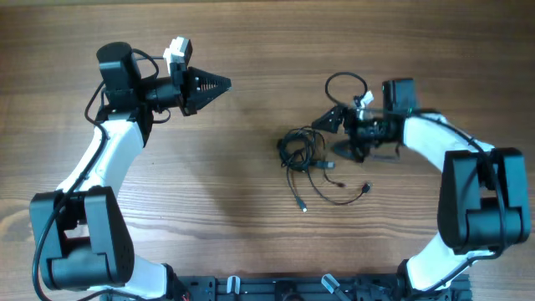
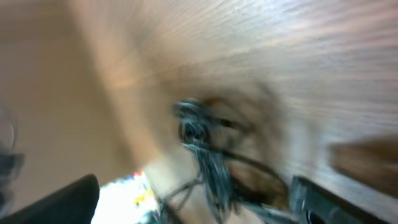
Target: Untangle cables
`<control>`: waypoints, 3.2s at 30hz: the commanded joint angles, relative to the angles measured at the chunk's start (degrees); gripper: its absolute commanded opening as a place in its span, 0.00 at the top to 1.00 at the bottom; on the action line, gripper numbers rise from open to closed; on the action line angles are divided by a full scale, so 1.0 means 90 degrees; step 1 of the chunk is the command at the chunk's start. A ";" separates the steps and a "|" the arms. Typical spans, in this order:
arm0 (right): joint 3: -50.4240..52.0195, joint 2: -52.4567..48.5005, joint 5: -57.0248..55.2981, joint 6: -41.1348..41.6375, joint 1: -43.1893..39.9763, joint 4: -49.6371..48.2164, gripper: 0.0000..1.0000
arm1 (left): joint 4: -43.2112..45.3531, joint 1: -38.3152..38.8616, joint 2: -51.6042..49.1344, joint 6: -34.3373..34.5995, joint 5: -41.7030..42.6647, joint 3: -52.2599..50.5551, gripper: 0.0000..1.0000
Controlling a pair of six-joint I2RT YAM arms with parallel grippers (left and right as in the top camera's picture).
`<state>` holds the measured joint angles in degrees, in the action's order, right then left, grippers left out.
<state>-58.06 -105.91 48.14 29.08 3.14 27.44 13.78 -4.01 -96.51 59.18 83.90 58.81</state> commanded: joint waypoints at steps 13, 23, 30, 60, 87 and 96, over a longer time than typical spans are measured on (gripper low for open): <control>-0.2800 -0.0044 -0.4442 -0.2878 0.2395 0.2642 0.12 | -0.4347 0.0000 0.0017 -0.3470 -0.4087 0.0049 0.82; -0.2353 -0.0500 -0.4617 -0.2878 0.4102 0.1882 0.32 | -0.5967 -0.0002 0.0019 -0.3524 -0.8272 0.0051 0.86; -0.2336 -0.1127 -0.5722 -0.1821 0.4204 0.1955 0.44 | -0.6067 -0.0041 0.0019 -0.3526 -0.8262 0.0051 0.87; -0.2786 0.0969 0.2426 -0.2841 0.2038 0.1209 0.96 | -0.5013 -0.0544 0.0019 -0.5061 -0.1875 0.0051 0.75; -0.2786 0.0933 0.3830 0.0104 0.1987 -0.0954 0.96 | -0.1945 0.0656 0.0350 -0.1651 0.0716 0.0051 0.90; -0.2786 0.0920 0.1940 0.0444 0.1982 -0.0962 0.96 | -0.1438 0.0714 0.0350 -0.0593 0.0714 0.0051 0.60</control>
<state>-82.85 -96.97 69.87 31.75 21.17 19.18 -0.14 2.52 -94.59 49.50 89.32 58.89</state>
